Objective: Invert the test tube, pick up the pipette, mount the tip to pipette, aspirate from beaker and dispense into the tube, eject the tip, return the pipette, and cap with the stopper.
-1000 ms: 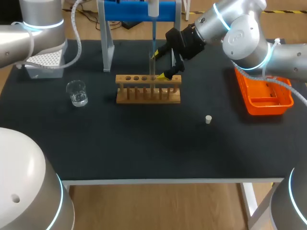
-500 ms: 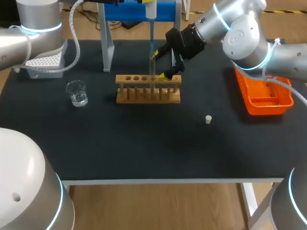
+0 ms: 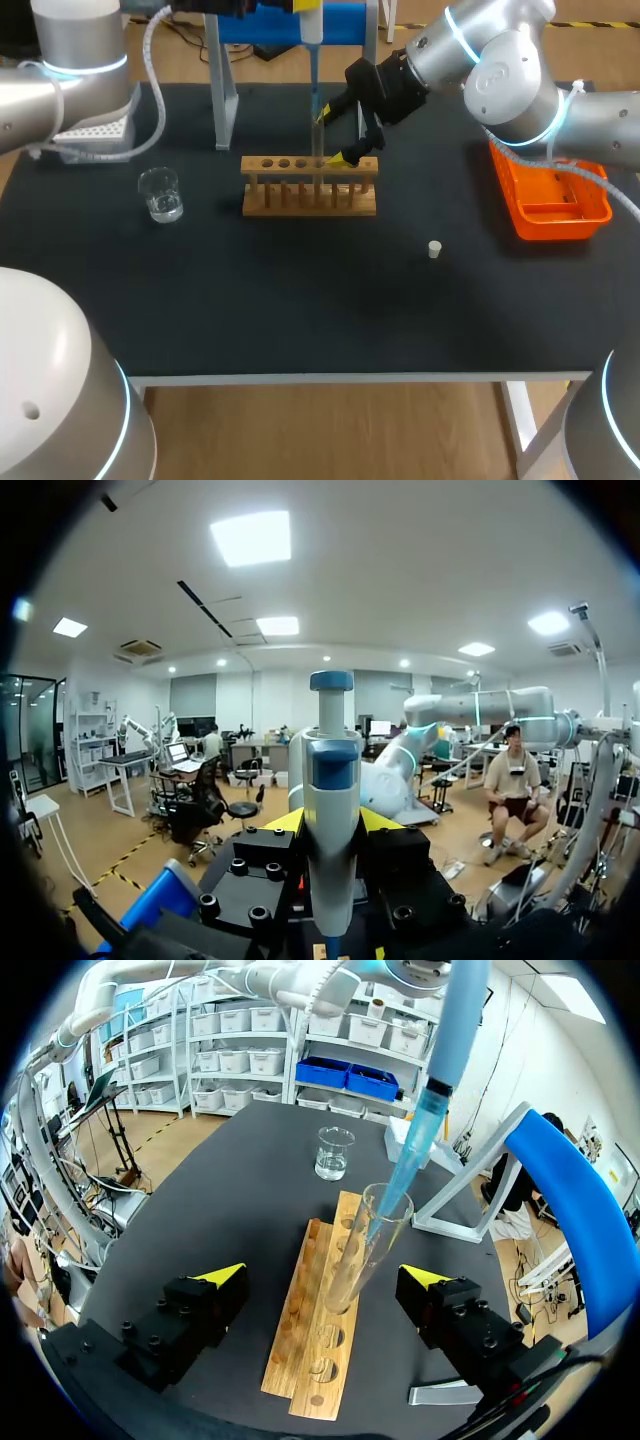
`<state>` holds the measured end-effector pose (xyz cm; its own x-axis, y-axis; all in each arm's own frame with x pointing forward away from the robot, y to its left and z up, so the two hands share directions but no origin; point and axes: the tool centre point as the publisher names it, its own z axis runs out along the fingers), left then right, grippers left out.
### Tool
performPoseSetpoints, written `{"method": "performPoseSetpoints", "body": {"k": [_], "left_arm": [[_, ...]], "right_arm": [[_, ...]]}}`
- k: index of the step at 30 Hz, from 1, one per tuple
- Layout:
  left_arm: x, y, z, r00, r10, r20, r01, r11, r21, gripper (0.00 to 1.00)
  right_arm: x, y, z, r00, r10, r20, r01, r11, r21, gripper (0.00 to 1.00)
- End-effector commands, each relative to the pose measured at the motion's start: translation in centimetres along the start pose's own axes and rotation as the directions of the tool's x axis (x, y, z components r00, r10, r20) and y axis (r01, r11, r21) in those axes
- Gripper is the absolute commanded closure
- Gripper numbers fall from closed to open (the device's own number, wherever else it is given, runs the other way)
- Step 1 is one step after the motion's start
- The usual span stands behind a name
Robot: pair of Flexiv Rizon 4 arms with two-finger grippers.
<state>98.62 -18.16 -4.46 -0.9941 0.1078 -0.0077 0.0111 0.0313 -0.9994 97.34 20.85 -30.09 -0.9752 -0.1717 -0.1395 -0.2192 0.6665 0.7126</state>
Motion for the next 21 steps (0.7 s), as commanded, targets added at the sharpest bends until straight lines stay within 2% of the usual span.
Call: {"method": "performPoseSetpoints", "body": {"k": [1,21], "left_arm": [[-0.2,0.3,-0.1,1.000,0.005,-0.005,-0.005,1.000,0.006,1.00],[-0.7,1.6,0.3,1.000,-0.002,-0.029,0.002,1.000,0.009,1.00]], "right_arm": [[0.0,0.0,0.0,1.000,0.000,-0.001,0.000,1.000,0.001,0.00],[0.0,0.0,0.0,1.000,0.000,-0.001,0.000,1.000,0.001,0.00]]}}
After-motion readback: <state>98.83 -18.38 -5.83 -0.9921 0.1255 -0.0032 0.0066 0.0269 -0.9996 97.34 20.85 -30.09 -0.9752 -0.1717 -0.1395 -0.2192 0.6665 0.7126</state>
